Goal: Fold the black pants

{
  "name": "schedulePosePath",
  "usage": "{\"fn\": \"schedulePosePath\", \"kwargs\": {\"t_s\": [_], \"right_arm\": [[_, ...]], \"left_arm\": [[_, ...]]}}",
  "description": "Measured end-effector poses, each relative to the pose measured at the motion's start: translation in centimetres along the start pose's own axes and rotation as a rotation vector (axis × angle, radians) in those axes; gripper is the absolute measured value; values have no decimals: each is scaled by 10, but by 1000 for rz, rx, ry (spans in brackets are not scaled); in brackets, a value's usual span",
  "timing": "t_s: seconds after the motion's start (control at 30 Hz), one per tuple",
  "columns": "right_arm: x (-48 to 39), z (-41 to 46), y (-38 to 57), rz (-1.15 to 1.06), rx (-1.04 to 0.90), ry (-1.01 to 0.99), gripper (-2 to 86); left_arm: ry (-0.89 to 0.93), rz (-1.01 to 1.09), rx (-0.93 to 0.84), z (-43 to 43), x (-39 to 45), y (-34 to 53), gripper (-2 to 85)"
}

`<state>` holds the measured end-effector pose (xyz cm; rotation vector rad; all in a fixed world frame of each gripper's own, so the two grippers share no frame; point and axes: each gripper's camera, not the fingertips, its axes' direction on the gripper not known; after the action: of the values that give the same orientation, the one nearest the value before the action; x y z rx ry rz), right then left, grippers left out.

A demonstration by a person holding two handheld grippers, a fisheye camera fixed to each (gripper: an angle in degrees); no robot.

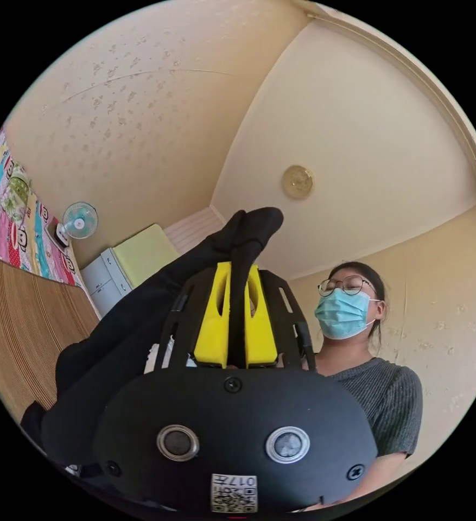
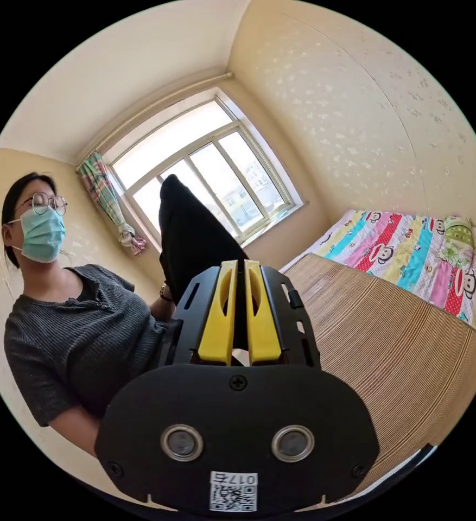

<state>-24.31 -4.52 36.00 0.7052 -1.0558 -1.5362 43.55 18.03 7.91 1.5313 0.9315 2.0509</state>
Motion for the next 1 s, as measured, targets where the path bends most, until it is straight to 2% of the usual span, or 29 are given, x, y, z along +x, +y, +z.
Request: {"fn": "schedulePosePath", "kwargs": {"t_s": [0.2, 0.27, 0.33, 0.4, 0.47, 0.5, 0.53, 0.67, 0.83, 1.0], "right_arm": [[-105, 102, 69, -74, -50, 86, 211], [-135, 126, 85, -114, -46, 230, 235], [-164, 158, 97, -161, -127, 470, 246], [-182, 173, 104, -192, -140, 568, 250], [-195, 185, 113, -187, -120, 686, 241], [-199, 190, 119, -177, -110, 806, 210], [-202, 187, 124, -173, -79, 876, 179], [-207, 138, 132, -116, 83, 909, 114], [-237, 39, 130, -158, 430, 941, 55], [-266, -20, 76, -233, 467, 916, 35]], "left_arm": [[-177, 93, 24, 62, 28, -14, 40], [-256, 133, 27, 96, 44, -17, 40], [-324, 161, 30, 123, 57, -16, 40], [-366, 187, 19, 148, 67, -15, 40], [-389, 193, 10, 174, 75, -14, 40], [-389, 189, 9, 179, 76, -14, 40], [-390, 182, 4, 187, 79, -14, 40], [-464, 260, 22, 190, 112, -12, 40], [-568, 409, 94, 167, 168, -13, 40], [-567, 540, 113, 160, 221, -13, 39]]}}
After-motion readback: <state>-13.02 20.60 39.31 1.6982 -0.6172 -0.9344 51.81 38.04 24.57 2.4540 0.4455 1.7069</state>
